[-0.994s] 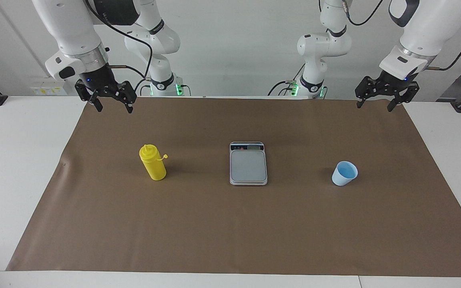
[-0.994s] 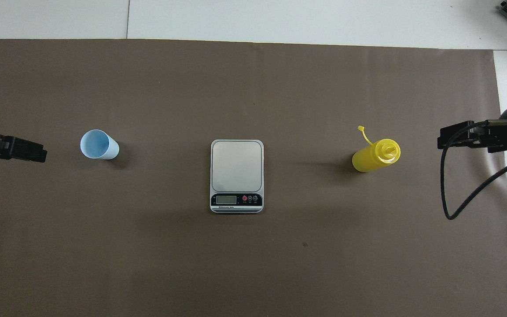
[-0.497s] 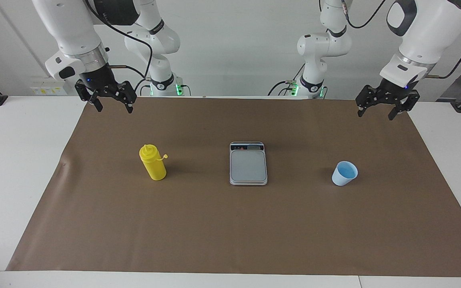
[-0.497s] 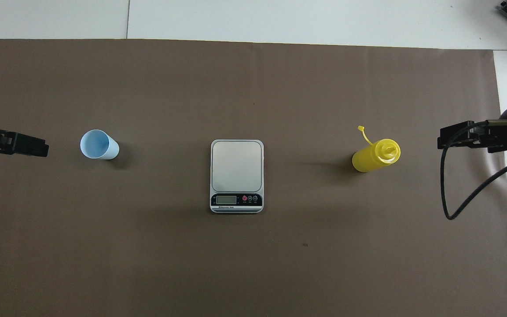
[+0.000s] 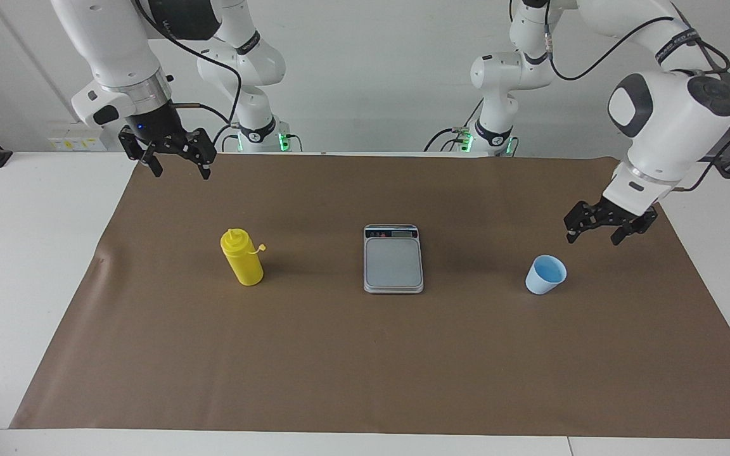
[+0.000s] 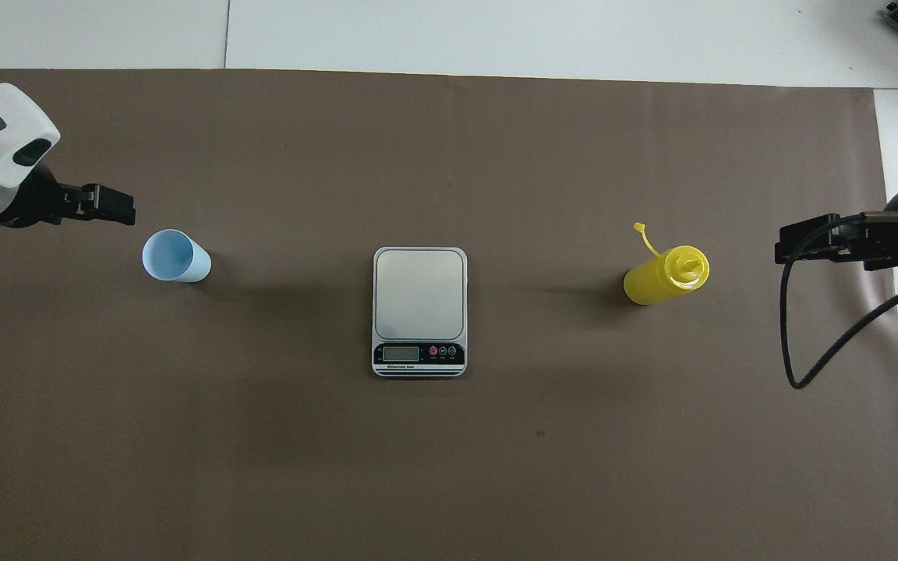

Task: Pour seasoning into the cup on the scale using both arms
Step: 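Reach the left gripper to the blue cup and grasp it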

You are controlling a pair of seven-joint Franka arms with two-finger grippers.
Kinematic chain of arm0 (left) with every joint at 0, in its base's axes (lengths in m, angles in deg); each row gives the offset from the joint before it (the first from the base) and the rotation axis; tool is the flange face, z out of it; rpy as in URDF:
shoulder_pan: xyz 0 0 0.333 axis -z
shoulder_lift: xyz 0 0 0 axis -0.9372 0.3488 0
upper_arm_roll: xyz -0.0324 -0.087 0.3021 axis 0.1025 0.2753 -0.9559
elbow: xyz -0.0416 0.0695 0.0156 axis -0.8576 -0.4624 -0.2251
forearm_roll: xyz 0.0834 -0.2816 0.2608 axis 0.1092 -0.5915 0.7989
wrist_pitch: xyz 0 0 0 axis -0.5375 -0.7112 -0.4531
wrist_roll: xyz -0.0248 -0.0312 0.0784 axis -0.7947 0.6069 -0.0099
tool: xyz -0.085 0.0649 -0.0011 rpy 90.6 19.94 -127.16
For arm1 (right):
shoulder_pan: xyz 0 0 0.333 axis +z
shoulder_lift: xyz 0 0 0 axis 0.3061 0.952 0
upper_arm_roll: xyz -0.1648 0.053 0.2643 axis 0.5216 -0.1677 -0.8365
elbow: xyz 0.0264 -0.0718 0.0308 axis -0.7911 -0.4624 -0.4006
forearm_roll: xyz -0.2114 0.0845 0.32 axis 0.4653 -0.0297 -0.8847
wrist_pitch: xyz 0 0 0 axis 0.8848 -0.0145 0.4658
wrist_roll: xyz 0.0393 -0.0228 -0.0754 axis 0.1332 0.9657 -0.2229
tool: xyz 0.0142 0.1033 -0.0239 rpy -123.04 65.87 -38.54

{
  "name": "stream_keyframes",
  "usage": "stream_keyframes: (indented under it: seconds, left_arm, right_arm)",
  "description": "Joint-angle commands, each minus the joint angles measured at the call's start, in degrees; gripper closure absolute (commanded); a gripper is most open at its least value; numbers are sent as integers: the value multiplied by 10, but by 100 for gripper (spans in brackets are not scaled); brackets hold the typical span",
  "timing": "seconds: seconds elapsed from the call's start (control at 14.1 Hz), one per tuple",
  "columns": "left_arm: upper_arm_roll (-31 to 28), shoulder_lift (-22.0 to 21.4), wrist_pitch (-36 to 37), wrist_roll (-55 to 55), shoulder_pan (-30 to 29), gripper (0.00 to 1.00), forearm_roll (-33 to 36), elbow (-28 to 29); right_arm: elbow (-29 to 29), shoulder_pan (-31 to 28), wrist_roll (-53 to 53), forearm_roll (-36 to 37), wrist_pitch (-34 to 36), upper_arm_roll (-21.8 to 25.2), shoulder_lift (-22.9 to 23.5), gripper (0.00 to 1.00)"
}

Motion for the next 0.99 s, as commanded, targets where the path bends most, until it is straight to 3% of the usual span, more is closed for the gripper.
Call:
stream_keyframes:
  seconds: [0.0, 0.21, 0.78, 0.85, 0.92]
  left_arm:
    - [3, -24, -94, -18, -18, 0, -4, 95]
    - [3, -19, -170, -19, -24, 0, -4, 153]
    - [3, 23, -236, -51, -18, 0, -4, 193]
    - [3, 24, -239, -51, -16, 9, -4, 196]
    - [3, 25, -242, -51, -16, 41, -4, 199]
  right_arm:
    - [-15, -5, 9, 5, -3, -3, -13, 0]
    - [-15, -5, 9, 5, -3, -3, -13, 0]
    - [-15, -5, 9, 5, -3, -3, -13, 0]
    - [-15, -5, 9, 5, -3, -3, -13, 0]
    - [-15, -5, 9, 5, -3, -3, -13, 0]
